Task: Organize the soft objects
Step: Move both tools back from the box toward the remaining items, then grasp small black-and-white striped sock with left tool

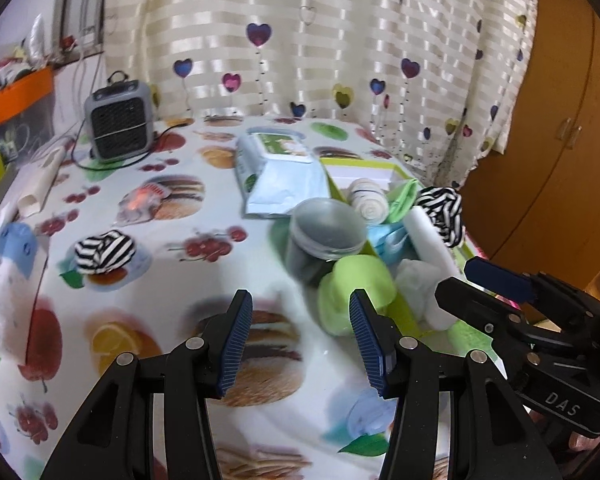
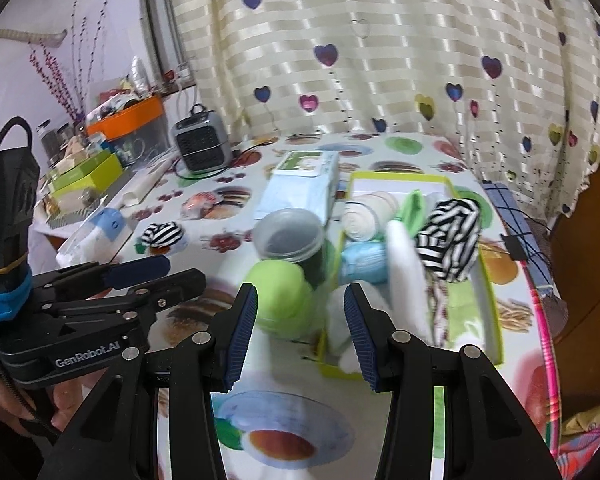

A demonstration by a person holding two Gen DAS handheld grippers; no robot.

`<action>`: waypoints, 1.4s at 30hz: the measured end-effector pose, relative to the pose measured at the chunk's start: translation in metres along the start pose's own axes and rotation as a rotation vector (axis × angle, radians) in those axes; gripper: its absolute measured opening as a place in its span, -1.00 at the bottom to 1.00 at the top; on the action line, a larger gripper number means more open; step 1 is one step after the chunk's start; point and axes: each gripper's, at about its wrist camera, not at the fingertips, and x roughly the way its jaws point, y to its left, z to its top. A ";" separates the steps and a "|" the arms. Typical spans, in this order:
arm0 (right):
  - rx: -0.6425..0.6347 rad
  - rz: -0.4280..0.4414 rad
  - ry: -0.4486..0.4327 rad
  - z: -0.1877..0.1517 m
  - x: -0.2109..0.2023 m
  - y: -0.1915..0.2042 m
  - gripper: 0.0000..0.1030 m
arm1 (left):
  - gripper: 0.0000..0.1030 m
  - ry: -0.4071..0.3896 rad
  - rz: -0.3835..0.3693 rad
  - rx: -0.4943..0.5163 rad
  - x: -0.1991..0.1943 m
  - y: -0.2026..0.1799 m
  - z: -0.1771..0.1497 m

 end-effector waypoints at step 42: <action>-0.146 0.163 0.094 0.059 0.103 0.095 0.00 | 0.01 0.041 0.227 -0.238 0.045 0.174 0.031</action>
